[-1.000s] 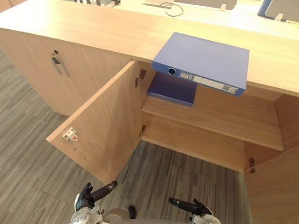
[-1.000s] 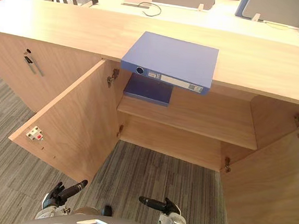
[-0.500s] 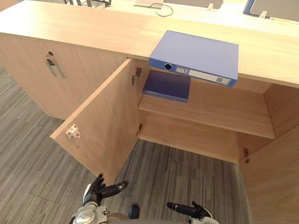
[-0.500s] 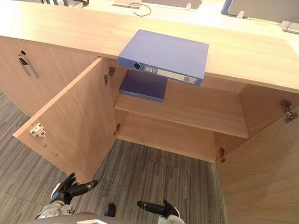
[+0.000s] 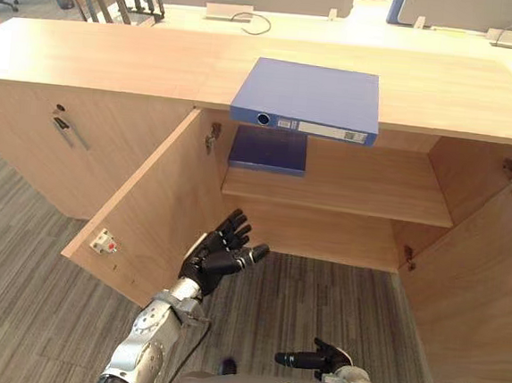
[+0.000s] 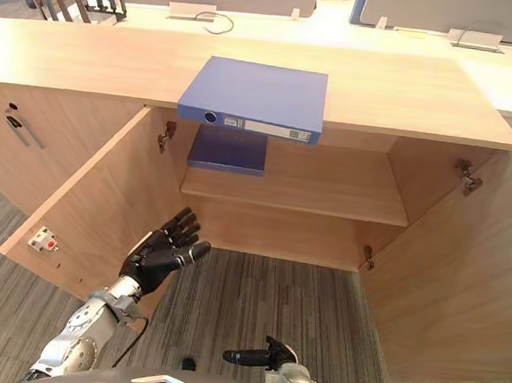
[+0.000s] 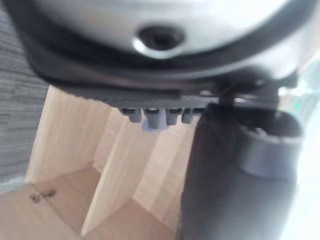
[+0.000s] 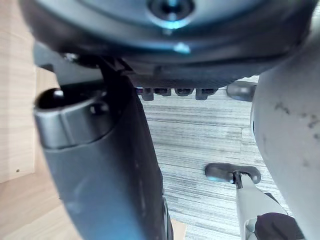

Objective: Walk over to the cabinet, pick up the folder, carry it to the office cabinet, place the folder inside the office cabinet, then close the office cabinet door

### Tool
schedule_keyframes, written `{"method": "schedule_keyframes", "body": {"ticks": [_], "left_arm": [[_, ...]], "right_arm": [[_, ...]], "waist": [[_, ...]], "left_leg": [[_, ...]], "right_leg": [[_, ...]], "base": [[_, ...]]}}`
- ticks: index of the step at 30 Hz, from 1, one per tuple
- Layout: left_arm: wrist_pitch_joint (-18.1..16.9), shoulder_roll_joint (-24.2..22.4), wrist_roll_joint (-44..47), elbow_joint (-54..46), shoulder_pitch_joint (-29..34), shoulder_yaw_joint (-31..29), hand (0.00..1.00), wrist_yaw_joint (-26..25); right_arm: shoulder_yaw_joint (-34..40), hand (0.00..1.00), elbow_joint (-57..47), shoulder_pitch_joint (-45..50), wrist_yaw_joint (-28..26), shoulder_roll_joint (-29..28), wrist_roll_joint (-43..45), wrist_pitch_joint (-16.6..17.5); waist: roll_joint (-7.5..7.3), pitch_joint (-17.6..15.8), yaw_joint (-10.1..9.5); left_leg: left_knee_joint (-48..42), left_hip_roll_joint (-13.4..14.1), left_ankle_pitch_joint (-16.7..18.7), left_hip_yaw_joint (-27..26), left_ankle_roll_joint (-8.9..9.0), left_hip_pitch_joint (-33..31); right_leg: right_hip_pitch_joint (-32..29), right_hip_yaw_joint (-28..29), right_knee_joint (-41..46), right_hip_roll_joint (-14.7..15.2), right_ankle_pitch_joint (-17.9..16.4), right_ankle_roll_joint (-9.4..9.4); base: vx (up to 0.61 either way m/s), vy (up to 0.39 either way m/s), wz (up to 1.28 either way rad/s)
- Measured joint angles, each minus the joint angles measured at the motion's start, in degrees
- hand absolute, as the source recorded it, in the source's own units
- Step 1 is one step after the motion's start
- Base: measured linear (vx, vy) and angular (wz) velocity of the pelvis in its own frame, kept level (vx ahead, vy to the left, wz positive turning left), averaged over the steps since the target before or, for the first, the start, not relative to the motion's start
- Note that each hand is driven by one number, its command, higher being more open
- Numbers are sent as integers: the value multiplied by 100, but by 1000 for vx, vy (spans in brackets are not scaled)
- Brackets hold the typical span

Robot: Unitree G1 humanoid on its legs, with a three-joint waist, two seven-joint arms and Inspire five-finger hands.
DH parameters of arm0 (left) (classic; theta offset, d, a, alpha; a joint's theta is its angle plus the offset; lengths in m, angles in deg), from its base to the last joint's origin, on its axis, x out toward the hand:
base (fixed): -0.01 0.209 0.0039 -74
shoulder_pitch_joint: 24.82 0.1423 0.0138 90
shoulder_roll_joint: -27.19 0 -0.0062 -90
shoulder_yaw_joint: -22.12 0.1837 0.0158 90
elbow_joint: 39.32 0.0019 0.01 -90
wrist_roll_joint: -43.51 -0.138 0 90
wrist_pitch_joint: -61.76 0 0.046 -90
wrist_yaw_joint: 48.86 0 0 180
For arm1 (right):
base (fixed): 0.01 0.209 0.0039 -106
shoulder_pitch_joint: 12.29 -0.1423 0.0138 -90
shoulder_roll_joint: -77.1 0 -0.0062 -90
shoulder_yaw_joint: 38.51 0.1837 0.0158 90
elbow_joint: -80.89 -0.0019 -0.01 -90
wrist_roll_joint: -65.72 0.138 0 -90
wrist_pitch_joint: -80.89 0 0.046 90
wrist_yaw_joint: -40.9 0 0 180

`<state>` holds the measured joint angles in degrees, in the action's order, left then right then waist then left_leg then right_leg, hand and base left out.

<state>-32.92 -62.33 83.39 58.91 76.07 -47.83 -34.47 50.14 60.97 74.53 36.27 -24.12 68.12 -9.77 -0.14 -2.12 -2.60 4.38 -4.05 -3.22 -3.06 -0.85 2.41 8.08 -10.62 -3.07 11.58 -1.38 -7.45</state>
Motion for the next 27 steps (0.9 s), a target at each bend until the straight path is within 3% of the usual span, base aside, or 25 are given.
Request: {"method": "schedule_keyframes", "body": {"ticks": [9,18,22,27], "left_arm": [[154,383,92,-1573,51,423,100,115],[249,503,215,-2216,57,437,100,-8],[229,208,-451,-3040,90,179,100,-307],[-526,-550,-2330,-3831,52,-651,100,-1384]], "right_arm": [[-383,100,155,-51,-41,55,12,-5],[-368,100,290,-72,-128,72,24,-6],[-248,100,450,-84,-126,69,32,-8],[-32,100,445,25,-70,3,85,9]], "waist": [[-33,63,-28],[-56,130,-83],[-158,143,-208],[-265,208,-236]], "left_leg": [[37,36,8,-108,18,8],[34,37,1,-100,10,-8],[33,42,4,-91,12,-28],[-29,42,16,-43,23,-101]], "right_leg": [[-88,118,-16,-18,43,0],[-45,115,-110,-25,84,-61],[-52,119,-111,-31,83,-60],[-79,113,-63,-30,70,-44]], "base": [[-47,0,-8],[0,0,0],[7,-14,2],[-29,-21,5]]}}
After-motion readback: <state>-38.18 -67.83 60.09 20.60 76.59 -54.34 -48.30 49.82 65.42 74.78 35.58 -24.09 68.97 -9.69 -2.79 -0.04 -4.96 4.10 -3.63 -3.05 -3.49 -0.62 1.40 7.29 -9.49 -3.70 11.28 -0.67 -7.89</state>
